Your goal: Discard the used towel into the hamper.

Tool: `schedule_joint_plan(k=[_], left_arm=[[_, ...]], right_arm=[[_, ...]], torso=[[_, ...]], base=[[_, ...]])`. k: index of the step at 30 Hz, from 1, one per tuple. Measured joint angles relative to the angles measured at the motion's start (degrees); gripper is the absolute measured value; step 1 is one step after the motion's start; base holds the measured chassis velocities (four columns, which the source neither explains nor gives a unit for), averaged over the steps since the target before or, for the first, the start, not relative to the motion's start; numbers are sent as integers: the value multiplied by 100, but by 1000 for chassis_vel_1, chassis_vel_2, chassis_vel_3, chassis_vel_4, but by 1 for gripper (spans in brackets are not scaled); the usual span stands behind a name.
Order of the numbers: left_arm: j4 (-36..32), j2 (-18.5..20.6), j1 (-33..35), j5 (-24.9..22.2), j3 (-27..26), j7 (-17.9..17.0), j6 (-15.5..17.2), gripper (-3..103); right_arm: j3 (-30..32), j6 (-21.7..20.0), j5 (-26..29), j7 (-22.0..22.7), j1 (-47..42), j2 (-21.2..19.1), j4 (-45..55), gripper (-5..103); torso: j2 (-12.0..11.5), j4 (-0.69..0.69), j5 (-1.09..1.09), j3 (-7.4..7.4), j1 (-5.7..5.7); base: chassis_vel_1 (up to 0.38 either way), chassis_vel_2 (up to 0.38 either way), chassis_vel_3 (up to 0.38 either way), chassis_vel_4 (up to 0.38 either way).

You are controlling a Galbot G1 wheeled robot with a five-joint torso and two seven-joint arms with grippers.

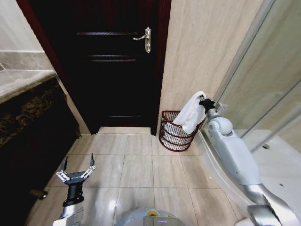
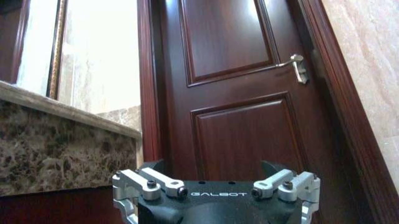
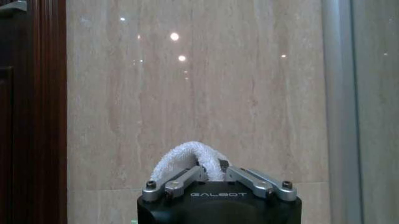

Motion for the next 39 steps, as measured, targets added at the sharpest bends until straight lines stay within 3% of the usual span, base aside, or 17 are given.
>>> schedule_joint_plan(k=[5,9,15,20,22,29,39], left_arm=[[-3,0,-29,-33,-23,36,91,100],[-80,0,-62,-309,-82,298,318,100],[-318,76,-209,-846,-110,764,874,100],[-420,238,-334,-918,-69,792,1115,100],[-514,498,-403,-1042,-35,788,1336,100],[-665,1180,-367,-1519,32,776,1635,100],[-724,1275,-392,-1581,116,747,1743,100]], right_arm=[[0,0,50,5,-67,12,69,2],[0,0,62,7,-131,25,142,2],[27,0,63,16,-247,29,304,2],[42,-1,64,24,-288,18,373,2],[38,-5,73,52,-276,-17,397,2],[21,-66,156,86,-262,-118,483,2],[-216,-134,337,88,240,-210,333,2]], torso=[[0,0,0,1,0],[0,0,0,1,0],[1,-1,0,1,0],[2,1,0,1,0],[2,0,-1,2,0],[2,1,1,3,0],[3,-1,-2,1,0]], base=[[-81,82,82,-83],[-62,75,76,-79],[-69,59,58,-80],[-55,68,69,-78],[-90,74,81,-75],[-54,54,58,-53],[0,0,0,0]])
